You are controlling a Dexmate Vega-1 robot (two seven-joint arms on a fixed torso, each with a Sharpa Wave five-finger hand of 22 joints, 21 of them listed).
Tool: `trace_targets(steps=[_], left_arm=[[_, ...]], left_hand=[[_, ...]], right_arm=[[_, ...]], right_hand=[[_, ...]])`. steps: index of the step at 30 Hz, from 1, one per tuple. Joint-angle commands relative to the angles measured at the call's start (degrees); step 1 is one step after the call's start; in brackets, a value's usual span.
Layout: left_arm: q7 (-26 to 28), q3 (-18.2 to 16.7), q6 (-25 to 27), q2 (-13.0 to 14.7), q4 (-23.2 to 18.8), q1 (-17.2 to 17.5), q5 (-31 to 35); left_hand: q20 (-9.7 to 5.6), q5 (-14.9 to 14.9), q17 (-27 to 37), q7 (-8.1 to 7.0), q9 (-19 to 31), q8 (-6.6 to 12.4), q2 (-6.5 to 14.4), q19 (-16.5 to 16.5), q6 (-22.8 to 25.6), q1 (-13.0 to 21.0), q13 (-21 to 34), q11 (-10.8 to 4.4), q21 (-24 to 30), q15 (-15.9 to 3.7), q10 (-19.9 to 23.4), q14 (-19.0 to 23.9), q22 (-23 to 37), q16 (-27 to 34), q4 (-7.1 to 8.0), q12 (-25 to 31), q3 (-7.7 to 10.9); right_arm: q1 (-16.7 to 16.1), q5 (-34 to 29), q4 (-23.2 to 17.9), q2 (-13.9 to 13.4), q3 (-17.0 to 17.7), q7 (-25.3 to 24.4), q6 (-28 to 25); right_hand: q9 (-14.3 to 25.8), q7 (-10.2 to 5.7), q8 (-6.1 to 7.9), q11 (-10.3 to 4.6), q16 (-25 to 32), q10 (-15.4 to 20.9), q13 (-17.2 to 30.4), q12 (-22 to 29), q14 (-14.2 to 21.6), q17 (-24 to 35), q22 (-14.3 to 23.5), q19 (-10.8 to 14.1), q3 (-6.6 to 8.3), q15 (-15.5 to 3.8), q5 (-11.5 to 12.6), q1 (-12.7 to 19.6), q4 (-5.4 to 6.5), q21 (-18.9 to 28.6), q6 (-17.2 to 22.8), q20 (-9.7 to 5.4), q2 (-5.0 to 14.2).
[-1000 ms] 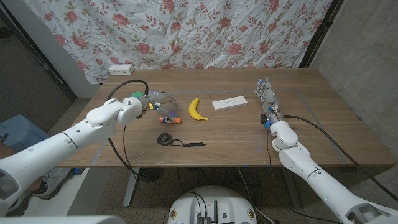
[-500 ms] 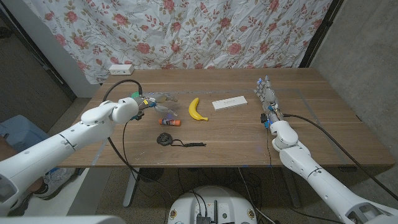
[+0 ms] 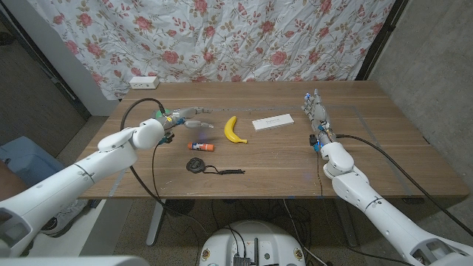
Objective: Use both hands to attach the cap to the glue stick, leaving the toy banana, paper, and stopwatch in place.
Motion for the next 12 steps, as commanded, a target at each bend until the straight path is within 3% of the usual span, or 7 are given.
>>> trace_targets(steps=[1, 6, 7, 12], left_arm=[[8.3, -1.0, -4.0, -4.5, 4.9, 0.7, -8.7], [11.6, -1.2, -6.4, -6.8, 7.4, 1.1, -11.4], [14.2, -1.3, -7.9, -7.9, 8.4, 1.5, -11.3], [16.7, -1.1, -9.8, -9.5, 10.4, 1.4, -12.4]], left_hand=[[-0.66, 0.3, 0.0, 1.07, -0.1, 0.45, 1.7, 1.3, 0.8, -0.4, 0.1, 0.77, 0.5, -0.18, 0.7, 1.1, 0.2, 0.3, 0.36, 0.6, 0.82], [-0.58, 0.4, 0.0, 1.60, -0.1, 0.30, 3.0, 2.3, 0.6, -1.1, 0.1, 1.47, 0.6, 0.13, 0.9, 1.8, 0.2, 0.4, 0.65, 0.7, 1.24], [-0.53, 0.4, 0.0, 1.63, -0.2, 0.18, 3.6, 3.2, 0.4, -1.4, 0.1, 1.56, 0.8, 0.00, 1.0, 2.5, 0.2, 0.5, 0.80, 0.8, 1.44], [-0.45, 0.6, 0.0, 2.22, -0.2, 0.38, 5.4, 6.0, 1.1, -2.3, 0.1, 2.44, 1.2, -0.62, 2.4, 4.4, 0.1, 0.7, 0.92, 1.2, 2.26]], right_arm=[[0.8, 0.4, 0.4, 0.0, -0.4, 0.4, -1.2], [1.1, 0.4, 0.1, -0.1, -0.5, 0.3, -2.0], [1.2, 0.2, 0.0, -0.2, -0.6, 0.0, -2.4], [1.6, 0.9, 0.9, 0.4, -0.7, 0.8, -1.8]], right_hand=[[0.1, 0.05, 0.32, 0.50, 0.1, 0.2, 0.0, 0.4, 0.3, 0.1, 0.2, 0.2, 0.42, -0.24, 0.2, -0.2, 0.06, -0.1, 0.5, -0.40, -0.17], [0.1, 0.16, 0.32, 0.52, 0.2, 0.2, 0.0, 0.4, 0.5, 0.1, 0.2, 0.3, 0.50, -0.28, 0.3, -0.3, 0.09, 0.0, 0.6, -0.45, -0.13], [0.1, 0.19, 0.34, 0.52, 0.2, 0.2, 0.0, 0.4, 0.6, 0.1, 0.2, 0.3, 0.52, -0.30, 0.3, -0.3, 0.10, 0.0, 0.6, -0.48, -0.12], [0.1, 0.24, 0.34, 0.66, 0.3, 0.3, 0.0, 0.4, 0.7, 0.1, 0.2, 0.4, 0.64, -0.21, 0.3, -0.4, 0.13, 0.0, 0.7, -0.46, -0.03]])
